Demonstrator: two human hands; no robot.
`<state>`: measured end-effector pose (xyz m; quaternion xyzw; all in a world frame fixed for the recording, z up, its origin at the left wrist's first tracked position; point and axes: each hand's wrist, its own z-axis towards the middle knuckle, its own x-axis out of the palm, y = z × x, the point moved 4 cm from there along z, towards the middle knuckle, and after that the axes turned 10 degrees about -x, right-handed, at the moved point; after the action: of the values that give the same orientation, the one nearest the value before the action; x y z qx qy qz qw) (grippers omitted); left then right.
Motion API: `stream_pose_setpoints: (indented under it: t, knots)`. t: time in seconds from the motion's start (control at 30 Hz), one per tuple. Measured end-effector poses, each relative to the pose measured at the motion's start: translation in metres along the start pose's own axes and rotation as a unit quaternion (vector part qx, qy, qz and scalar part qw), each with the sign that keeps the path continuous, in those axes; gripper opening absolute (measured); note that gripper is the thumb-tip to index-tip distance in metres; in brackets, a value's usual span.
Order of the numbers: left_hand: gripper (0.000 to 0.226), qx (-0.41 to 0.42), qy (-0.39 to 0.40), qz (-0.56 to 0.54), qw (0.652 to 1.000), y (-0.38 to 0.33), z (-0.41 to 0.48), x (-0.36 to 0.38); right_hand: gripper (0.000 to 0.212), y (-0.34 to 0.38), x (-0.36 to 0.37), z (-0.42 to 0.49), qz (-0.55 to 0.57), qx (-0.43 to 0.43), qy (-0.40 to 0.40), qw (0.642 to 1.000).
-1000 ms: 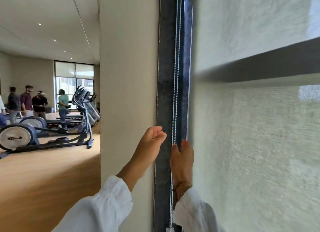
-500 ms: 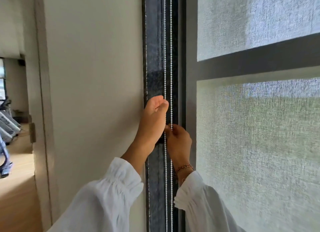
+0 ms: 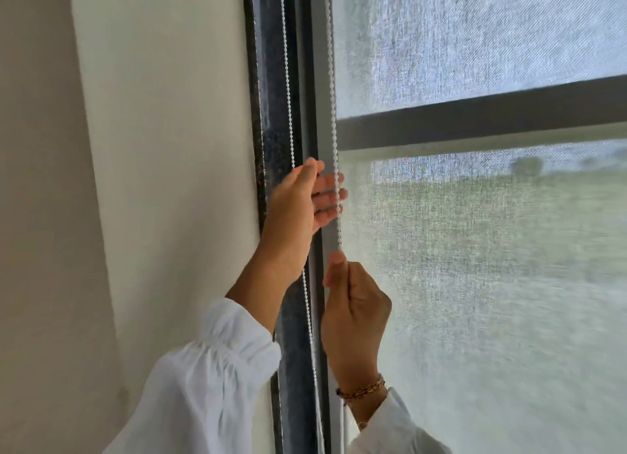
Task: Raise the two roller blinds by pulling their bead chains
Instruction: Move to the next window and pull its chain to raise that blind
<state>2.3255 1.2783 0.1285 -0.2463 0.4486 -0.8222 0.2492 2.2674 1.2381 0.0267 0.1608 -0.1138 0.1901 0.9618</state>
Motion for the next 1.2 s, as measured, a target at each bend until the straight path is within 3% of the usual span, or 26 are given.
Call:
stream_pose_setpoints:
  t: [0.1,0.17,0.23,0.3,0.37,0.4,0.47,0.53,0.63,0.7,0.8,0.93,1.03,1.2]
  knots:
    - [0.031,0.005,0.05,-0.05,0.997,-0.018,-0.011,0.004,0.05,0.024,-0.008,-0.003,-0.004,-0.016,-0.003,1.0]
    - [0.027,0.049,-0.01,-0.018,0.999,-0.027,-0.015,0.001,0.051,0.037,-0.015,-0.004,-0.002,-0.021,-0.009,1.0]
    - [0.031,0.086,-0.11,0.11,0.984,-0.027,-0.013,-0.004,0.054,0.048,-0.029,-0.003,-0.003,-0.023,-0.014,1.0]
    - [0.062,0.025,-0.113,0.196,0.974,-0.013,-0.008,0.001,0.05,0.058,-0.047,0.002,0.005,-0.017,-0.026,1.0]
    - [0.08,-0.082,-0.038,0.18,0.979,0.008,-0.011,0.015,0.047,0.065,-0.065,0.009,0.004,-0.003,-0.039,0.999]
    - [0.077,-0.116,-0.01,0.147,0.982,0.013,-0.014,0.023,0.044,0.069,-0.075,0.013,-0.001,0.003,-0.045,0.999]
    - [0.049,-0.133,0.013,0.041,0.99,0.014,-0.027,0.039,0.041,0.074,-0.092,0.021,-0.016,0.02,-0.045,0.999]
    - [0.023,-0.058,-0.022,0.012,0.998,0.004,-0.044,0.048,0.044,0.075,-0.106,0.027,-0.027,0.055,-0.048,0.997]
    - [0.028,0.169,-0.112,0.086,0.976,-0.022,-0.085,0.06,0.037,0.074,-0.123,0.035,-0.023,0.108,-0.043,0.993]
    - [0.034,0.249,-0.112,0.073,0.959,-0.033,-0.119,0.07,0.028,0.077,-0.129,0.04,-0.011,0.144,-0.016,0.989]
    - [0.035,0.24,-0.091,0.02,0.966,-0.038,-0.152,0.079,0.02,0.09,-0.131,0.044,0.03,0.204,0.025,0.978]
    - [0.036,0.225,-0.098,-0.007,0.97,-0.047,-0.178,0.072,0.026,0.117,-0.137,0.043,0.063,0.241,0.023,0.968]
    - [0.037,0.235,-0.104,0.025,0.966,-0.057,-0.204,0.07,0.025,0.139,-0.146,0.049,0.134,0.239,-0.006,0.962]
    - [0.039,0.241,-0.108,0.056,0.963,-0.063,-0.245,0.069,0.015,0.175,-0.143,0.059,0.233,0.22,0.027,0.947]
